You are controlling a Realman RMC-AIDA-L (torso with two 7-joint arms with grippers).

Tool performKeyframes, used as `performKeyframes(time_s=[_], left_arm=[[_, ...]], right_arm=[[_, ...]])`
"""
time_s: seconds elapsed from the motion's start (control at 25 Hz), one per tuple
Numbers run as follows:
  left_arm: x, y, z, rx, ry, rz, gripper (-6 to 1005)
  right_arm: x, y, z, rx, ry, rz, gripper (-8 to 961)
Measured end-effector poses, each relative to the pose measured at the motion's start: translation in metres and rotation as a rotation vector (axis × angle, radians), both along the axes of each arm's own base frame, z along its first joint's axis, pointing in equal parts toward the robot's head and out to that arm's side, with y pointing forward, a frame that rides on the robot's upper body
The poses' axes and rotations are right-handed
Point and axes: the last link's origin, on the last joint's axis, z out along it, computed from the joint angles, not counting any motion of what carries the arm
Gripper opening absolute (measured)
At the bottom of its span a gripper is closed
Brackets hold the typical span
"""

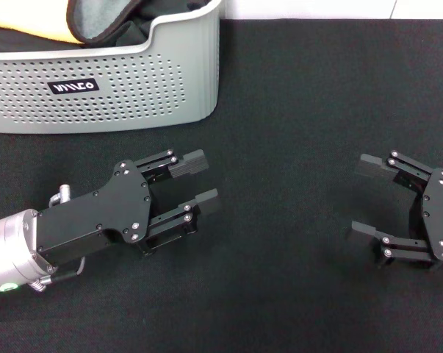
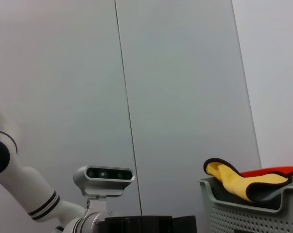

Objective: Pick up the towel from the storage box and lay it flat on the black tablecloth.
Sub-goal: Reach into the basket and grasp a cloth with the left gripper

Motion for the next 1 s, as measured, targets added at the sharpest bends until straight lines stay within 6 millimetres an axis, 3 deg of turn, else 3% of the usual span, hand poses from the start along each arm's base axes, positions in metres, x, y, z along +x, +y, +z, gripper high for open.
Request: performKeyframes(time_s=[0.52, 1.0], left_arm=[[-0.001, 0.000, 0.002, 0.024, -0.009, 0.012, 555], [0.004, 0.026, 0.037, 0.370, -0.174, 0.117, 549]], right_arm=[[0.001, -0.001, 0.000, 0.000, 0.000, -0.002, 885], [0.008, -0.005, -0.003, 0.017, 0.006, -0.033, 884]])
